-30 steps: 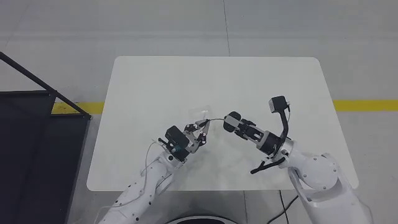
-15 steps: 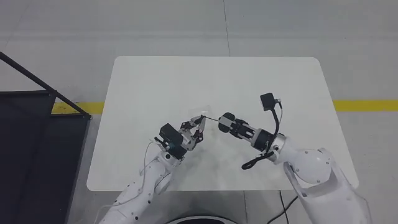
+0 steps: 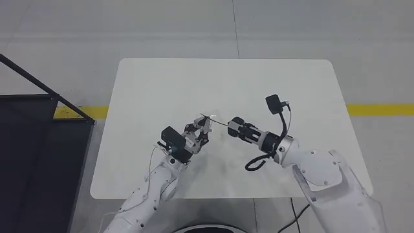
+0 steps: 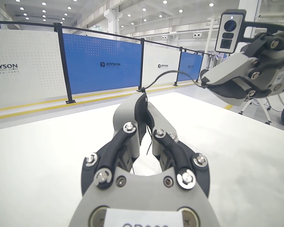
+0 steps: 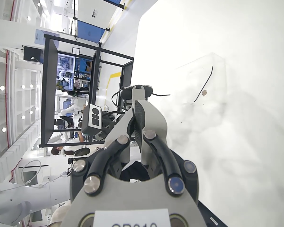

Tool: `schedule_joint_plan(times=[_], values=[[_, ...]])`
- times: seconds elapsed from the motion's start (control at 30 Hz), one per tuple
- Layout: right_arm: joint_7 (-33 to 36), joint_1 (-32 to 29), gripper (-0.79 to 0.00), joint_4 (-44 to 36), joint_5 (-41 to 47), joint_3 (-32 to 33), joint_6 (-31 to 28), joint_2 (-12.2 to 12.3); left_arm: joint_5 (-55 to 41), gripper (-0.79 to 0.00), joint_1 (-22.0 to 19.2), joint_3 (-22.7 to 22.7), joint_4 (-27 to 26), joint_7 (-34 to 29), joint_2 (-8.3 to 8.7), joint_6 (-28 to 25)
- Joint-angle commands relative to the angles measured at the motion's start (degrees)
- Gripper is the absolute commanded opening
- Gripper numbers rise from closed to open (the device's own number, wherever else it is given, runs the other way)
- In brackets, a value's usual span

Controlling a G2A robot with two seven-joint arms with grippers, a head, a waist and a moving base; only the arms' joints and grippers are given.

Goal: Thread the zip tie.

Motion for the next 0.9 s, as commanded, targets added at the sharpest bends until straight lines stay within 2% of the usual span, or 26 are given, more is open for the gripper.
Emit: schedule_joint_plan(times=[0.0, 0.13, 0.3, 0.47, 0.53, 0.7, 0.87], values=[[0.36, 0.43, -0.785, 0.27, -0.21, -0.25, 1.27, -0.03, -0.16, -0.785, 0.04, -0.12, 0.08, 0.05, -0.07, 0.04], [1.75, 1.67, -0.785, 0.60, -0.78, -0.67, 3.61, -0.05, -0.39, -0.785, 0.08, -0.28, 0.14, 0.16, -0.21, 0.06], [2.02, 2.11, -0.785, 0.71, -1.22, -1.25, 3.88, -0.10, 1.70, -0.785, -0.07, -0.07, 0.42, -0.02, -0.21, -0.63], [1.64, 2.28, -0.785, 0.88, -1.26, -1.46, 4.01, -0.17, 2.93, -0.785, -0.11, 0.02, 0.61, 0.47, -0.25, -1.29], [-0.49, 2.04, -0.785, 0.85, -0.43, -1.07, 4.24, -0.32, 3.32, -0.785, -0.10, -0.03, 0.69, 0.65, -0.27, -1.23], [-3.72, 0.32, -0.785, 0.53, 3.26, 0.41, 0.96, -0.53, 3.78, -0.785, -0.17, -0.10, 1.00, 0.31, -0.37, -1.03], [-2.96, -1.13, -0.785, 0.42, 4.14, 1.30, -3.64, -0.39, 4.45, -0.785, -0.40, 0.17, 1.14, -0.75, -0.51, -1.11]])
